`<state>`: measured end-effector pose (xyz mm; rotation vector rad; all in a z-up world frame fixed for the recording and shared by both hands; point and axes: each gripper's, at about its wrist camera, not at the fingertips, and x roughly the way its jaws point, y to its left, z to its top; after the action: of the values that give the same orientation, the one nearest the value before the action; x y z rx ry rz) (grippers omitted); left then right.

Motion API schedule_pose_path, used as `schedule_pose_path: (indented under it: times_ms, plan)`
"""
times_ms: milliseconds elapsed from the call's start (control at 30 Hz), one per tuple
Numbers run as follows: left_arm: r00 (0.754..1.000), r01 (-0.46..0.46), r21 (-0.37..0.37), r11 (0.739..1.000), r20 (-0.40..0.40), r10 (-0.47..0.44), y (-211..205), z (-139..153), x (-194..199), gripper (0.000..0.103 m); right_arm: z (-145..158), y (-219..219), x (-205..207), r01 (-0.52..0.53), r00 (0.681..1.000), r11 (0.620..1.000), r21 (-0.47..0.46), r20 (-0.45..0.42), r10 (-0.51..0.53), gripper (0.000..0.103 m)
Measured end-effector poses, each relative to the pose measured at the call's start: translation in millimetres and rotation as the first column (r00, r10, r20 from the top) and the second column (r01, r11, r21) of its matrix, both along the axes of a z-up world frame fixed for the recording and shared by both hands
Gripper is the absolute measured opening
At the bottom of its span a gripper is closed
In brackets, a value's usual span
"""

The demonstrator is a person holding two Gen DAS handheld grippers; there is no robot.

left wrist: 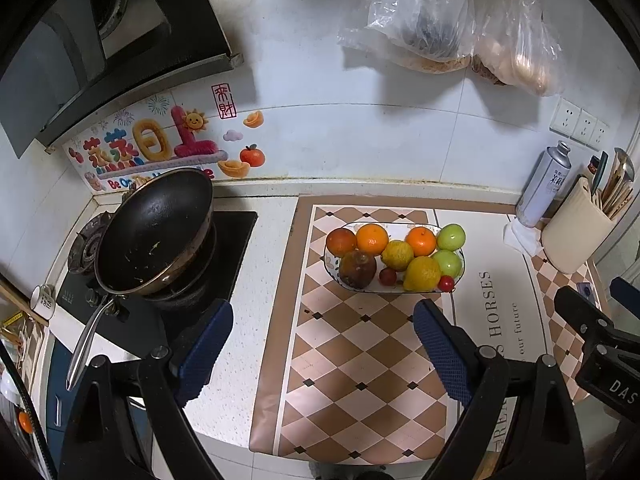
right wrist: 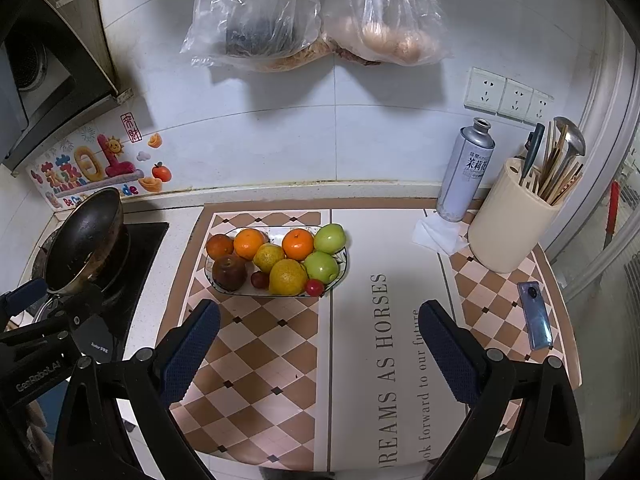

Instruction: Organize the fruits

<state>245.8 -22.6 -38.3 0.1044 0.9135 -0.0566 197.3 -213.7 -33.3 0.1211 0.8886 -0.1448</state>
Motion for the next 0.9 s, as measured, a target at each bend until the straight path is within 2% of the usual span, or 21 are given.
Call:
schedule_pose_path:
  times_ms: [900]
  plan:
    - [1.0, 0.0, 0.007, 1.0, 0.012, 0.0, -0.1, 3.4, -5.0, 0.092, 1.9, 0.1, 1.4, -0.003, 1.0, 1.0, -0.003, 0.002, 0.003, 0.101]
